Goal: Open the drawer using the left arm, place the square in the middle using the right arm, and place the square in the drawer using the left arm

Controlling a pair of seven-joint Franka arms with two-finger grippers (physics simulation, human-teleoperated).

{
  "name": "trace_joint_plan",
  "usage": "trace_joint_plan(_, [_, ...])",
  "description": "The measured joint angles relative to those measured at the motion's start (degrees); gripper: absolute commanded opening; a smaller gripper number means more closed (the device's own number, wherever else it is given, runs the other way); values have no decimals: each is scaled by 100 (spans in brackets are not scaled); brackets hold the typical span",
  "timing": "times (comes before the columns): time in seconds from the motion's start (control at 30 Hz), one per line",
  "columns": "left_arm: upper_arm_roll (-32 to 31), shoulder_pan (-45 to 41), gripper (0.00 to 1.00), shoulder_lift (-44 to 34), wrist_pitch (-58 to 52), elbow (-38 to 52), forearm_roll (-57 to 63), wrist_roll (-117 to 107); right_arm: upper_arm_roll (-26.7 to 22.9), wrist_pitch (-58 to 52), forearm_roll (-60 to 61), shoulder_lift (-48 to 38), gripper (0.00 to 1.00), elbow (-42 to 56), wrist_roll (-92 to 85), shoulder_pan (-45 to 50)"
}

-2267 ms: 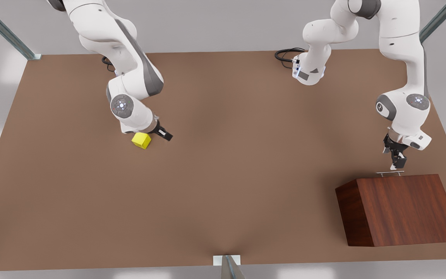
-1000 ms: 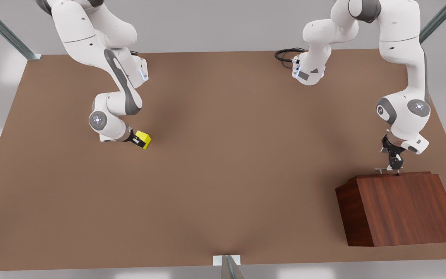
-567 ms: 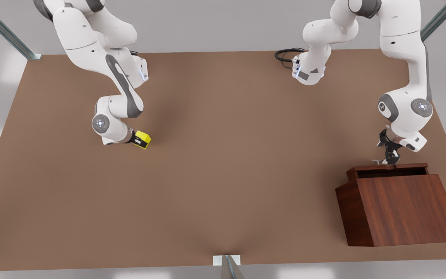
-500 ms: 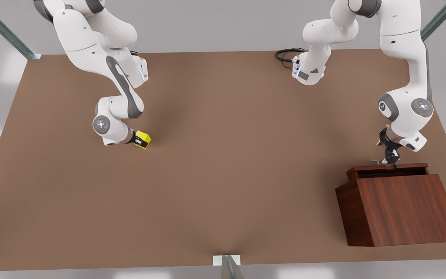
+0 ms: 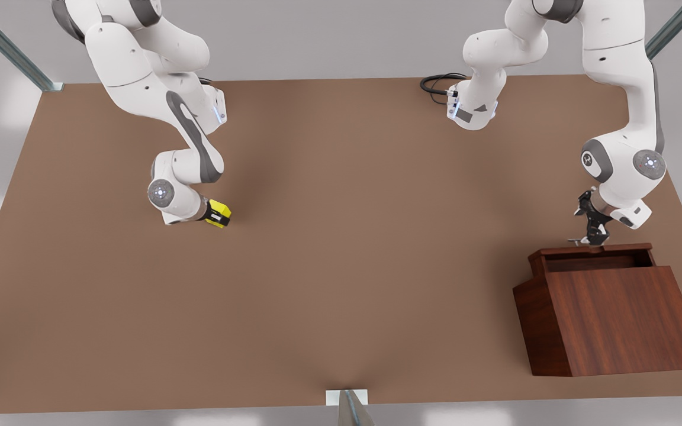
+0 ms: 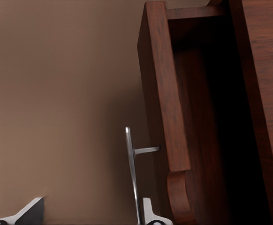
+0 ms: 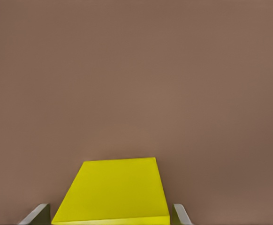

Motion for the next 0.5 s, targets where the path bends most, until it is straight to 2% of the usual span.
trace_joint_plan(0.4, [44, 87, 100, -128, -366, -53, 87, 0, -9, 5, -167, 26, 76, 17, -173, -61])
trace_joint_plan(0.43, [44, 88, 100, -135, -398, -69, 89, 0, -9, 5, -167, 26, 68, 18, -173, -70])
trace_joint_plan(0.5, [44, 90, 100, -210, -554, -79, 92, 7, -9, 13, -166, 35, 60, 25, -174, -61])
